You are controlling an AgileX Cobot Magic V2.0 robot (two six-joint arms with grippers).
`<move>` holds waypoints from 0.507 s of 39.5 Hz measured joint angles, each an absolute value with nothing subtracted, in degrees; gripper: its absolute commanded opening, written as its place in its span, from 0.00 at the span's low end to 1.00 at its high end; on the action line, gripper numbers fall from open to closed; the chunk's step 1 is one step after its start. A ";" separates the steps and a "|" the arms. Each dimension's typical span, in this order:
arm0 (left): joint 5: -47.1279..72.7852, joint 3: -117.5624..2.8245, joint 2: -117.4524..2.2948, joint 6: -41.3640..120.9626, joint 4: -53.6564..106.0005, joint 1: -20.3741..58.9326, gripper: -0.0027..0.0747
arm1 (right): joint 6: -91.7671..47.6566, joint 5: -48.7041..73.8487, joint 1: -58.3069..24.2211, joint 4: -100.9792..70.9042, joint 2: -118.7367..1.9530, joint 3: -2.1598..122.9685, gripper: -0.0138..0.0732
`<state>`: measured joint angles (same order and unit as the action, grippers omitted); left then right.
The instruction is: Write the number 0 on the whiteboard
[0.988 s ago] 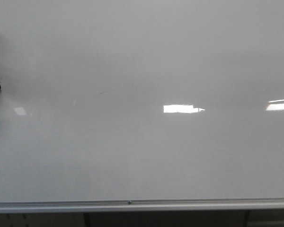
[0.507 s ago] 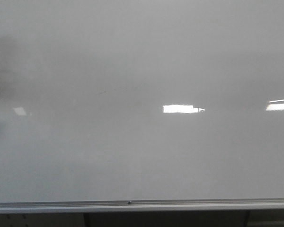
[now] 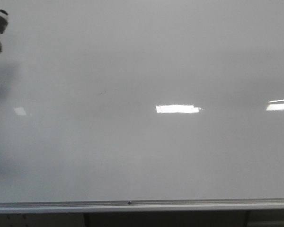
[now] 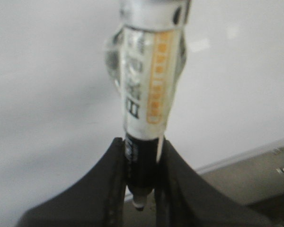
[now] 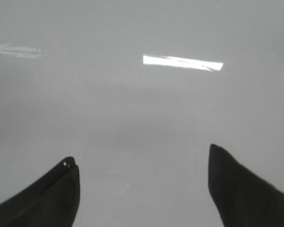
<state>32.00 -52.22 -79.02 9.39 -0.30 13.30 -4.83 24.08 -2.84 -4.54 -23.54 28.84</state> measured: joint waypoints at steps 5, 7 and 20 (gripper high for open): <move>40.78 -52.86 -77.65 22.19 11.99 18.50 0.01 | -4.83 27.94 -3.10 -5.24 -28.32 31.72 0.83; 45.08 -53.27 -77.65 28.07 17.54 20.56 0.01 | -4.83 29.35 -3.68 -5.88 -30.61 33.27 0.83; 68.05 -55.43 -77.56 47.28 37.48 29.04 0.01 | -7.80 44.27 -13.92 -12.60 -44.78 45.21 0.83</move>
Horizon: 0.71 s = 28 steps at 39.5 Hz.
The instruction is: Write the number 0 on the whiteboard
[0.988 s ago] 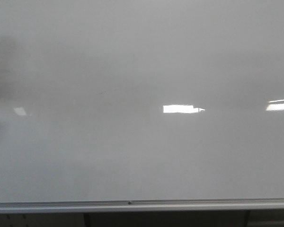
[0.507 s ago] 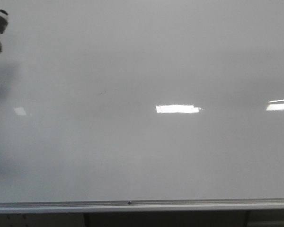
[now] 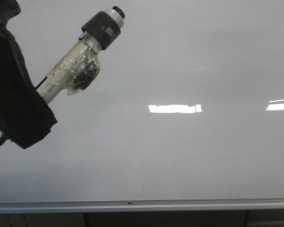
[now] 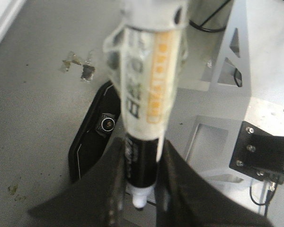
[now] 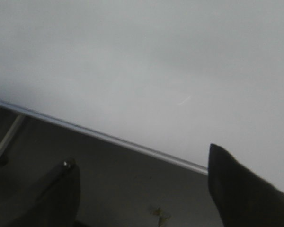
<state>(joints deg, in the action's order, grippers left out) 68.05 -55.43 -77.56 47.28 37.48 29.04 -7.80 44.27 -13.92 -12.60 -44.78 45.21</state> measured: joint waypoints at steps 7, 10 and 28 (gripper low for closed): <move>69.38 -55.43 -77.56 48.70 38.30 29.41 0.01 | -17.38 50.26 -18.69 -24.35 -51.41 50.71 0.83; 69.38 -55.53 -77.56 49.67 38.81 29.41 0.01 | -22.84 52.66 -19.45 -30.45 -54.92 53.22 0.83; 69.38 -55.53 -77.56 50.66 39.07 29.41 0.01 | -43.11 67.32 -20.64 -54.60 -80.45 67.84 0.83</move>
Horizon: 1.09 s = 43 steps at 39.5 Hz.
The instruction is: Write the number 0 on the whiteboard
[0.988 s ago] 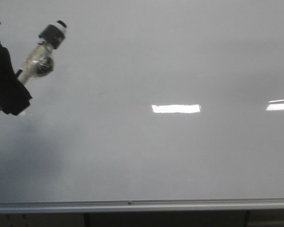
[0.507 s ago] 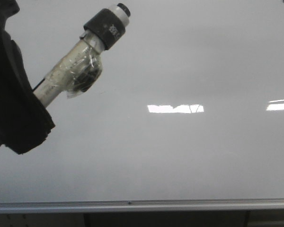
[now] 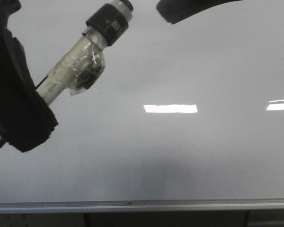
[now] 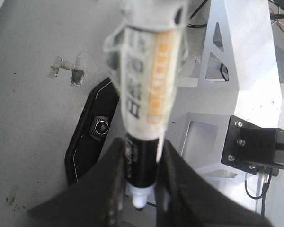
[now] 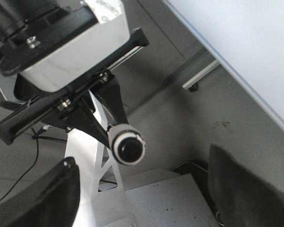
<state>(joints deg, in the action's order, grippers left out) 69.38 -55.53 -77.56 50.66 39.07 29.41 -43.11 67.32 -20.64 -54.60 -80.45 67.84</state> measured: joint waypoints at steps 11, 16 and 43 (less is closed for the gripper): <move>69.38 -55.53 -77.56 50.66 39.11 29.41 0.01 | -43.35 68.78 -26.71 -55.35 -89.35 72.49 0.82; 69.38 -55.53 -77.56 50.68 39.11 29.41 0.01 | -43.43 69.07 -28.54 -55.46 -90.07 72.85 0.69; 69.38 -55.53 -77.56 50.90 39.21 29.41 0.15 | -43.32 69.19 -28.77 -55.46 -90.07 72.98 0.08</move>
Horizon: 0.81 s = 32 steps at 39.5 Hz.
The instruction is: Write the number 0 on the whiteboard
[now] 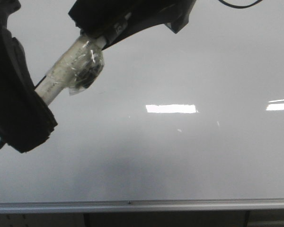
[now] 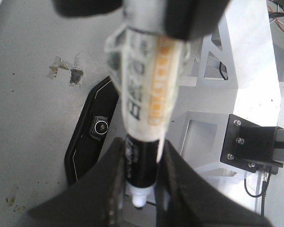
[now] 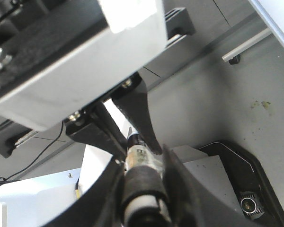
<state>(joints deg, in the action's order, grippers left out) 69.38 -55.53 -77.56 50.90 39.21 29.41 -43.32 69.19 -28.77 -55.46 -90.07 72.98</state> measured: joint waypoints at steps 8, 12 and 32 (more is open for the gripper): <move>69.64 -55.53 -77.56 51.01 40.06 29.41 0.70 | -43.32 68.93 -28.77 -55.46 -90.07 72.98 0.08; 69.88 -55.53 -77.56 51.01 40.79 29.41 0.86 | -43.21 68.56 -28.77 -55.36 -90.07 72.98 0.08; 69.69 -55.53 -77.56 51.01 40.79 29.41 0.86 | -28.58 69.54 -27.56 -33.94 -90.07 72.98 0.08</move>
